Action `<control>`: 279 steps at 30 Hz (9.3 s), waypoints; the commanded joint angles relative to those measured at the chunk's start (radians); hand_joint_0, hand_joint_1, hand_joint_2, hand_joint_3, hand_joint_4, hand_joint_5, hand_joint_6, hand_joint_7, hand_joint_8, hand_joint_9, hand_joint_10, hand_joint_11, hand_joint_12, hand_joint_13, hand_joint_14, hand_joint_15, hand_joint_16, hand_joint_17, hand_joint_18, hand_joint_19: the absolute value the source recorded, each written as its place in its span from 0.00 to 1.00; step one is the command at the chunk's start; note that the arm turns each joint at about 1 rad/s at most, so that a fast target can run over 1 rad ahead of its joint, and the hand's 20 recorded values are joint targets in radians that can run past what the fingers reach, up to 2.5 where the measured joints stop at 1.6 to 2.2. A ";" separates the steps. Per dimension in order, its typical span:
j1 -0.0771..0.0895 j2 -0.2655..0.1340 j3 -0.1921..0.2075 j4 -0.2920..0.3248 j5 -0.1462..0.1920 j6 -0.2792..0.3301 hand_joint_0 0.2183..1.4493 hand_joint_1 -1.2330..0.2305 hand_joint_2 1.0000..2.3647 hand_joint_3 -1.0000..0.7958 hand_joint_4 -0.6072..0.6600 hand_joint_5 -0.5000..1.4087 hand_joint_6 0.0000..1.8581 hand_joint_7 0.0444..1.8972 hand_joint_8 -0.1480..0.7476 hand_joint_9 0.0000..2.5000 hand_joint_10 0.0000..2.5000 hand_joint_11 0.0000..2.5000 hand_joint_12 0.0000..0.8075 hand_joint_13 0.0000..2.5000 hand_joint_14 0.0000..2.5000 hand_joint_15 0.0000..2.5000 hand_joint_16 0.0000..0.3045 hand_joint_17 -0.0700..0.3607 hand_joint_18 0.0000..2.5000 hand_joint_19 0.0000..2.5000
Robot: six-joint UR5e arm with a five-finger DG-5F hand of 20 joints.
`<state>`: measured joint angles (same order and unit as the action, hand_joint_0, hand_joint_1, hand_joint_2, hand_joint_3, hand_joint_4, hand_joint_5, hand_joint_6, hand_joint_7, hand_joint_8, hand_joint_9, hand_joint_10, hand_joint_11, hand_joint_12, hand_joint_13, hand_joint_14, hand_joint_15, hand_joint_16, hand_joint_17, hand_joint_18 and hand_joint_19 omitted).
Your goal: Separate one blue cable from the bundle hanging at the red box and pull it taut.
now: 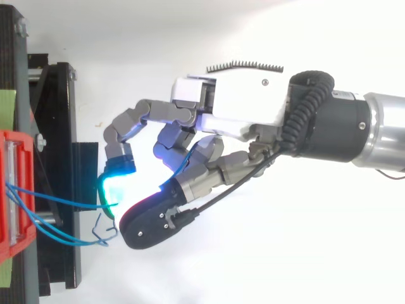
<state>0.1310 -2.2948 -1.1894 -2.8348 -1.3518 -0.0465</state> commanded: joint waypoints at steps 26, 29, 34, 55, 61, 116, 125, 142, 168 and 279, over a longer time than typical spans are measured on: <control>0.002 0.000 -0.001 0.000 0.013 -0.010 0.22 0.43 0.00 0.28 0.62 0.16 0.45 0.56 0.56 0.41 0.66 0.61 0.54 0.40 0.80 0.58 0.19 0.47 0.47 0.43; 0.002 0.000 0.001 0.000 0.013 -0.010 0.21 0.48 0.00 0.28 0.63 0.16 0.45 0.54 0.56 0.41 0.66 0.60 0.55 0.39 0.81 0.57 0.20 0.48 0.47 0.43; 0.001 0.000 0.001 0.000 0.060 -0.009 0.26 0.56 0.00 0.28 0.61 0.16 0.44 0.55 0.53 0.41 0.61 0.63 0.52 0.39 0.78 0.59 0.18 0.44 0.45 0.44; -0.002 0.000 0.001 0.003 0.072 -0.016 0.32 0.40 0.01 0.44 0.60 0.16 0.44 0.57 0.52 0.41 0.60 0.65 0.49 0.40 0.75 0.60 0.17 0.43 0.45 0.45; 0.001 0.000 0.001 0.005 0.072 -0.015 0.34 0.36 0.01 0.43 0.60 0.16 0.45 0.57 0.51 0.40 0.60 0.65 0.51 0.40 0.74 0.61 0.17 0.43 0.45 0.45; -0.024 0.000 0.001 0.005 0.094 -0.018 0.33 0.36 0.02 0.47 0.60 0.17 0.43 0.58 0.51 0.40 0.53 0.65 0.51 0.40 0.71 0.61 0.17 0.43 0.45 0.46; -0.017 0.000 0.001 0.009 0.097 -0.030 0.35 0.33 0.01 0.44 0.60 0.16 0.44 0.56 0.51 0.39 0.55 0.66 0.50 0.40 0.70 0.62 0.17 0.43 0.45 0.46; -0.016 0.000 0.001 0.009 0.095 -0.032 0.39 0.27 0.01 0.39 0.56 0.16 0.46 0.56 0.51 0.37 0.57 0.65 0.50 0.39 0.67 0.64 0.17 0.43 0.44 0.46; 0.004 0.000 0.001 -0.017 0.069 -0.023 0.36 0.31 0.02 0.59 0.38 0.17 0.48 0.73 0.51 0.42 0.64 0.64 0.49 0.41 0.71 0.61 0.17 0.43 0.47 0.46; 0.021 0.126 -0.214 -0.008 0.123 -0.121 0.46 0.32 0.02 0.56 0.35 0.16 0.49 0.86 0.52 0.33 1.00 0.64 0.51 0.32 1.00 0.68 0.12 0.36 0.54 0.58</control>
<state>0.1512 -2.1691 -1.4038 -2.8101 -1.2272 -0.1411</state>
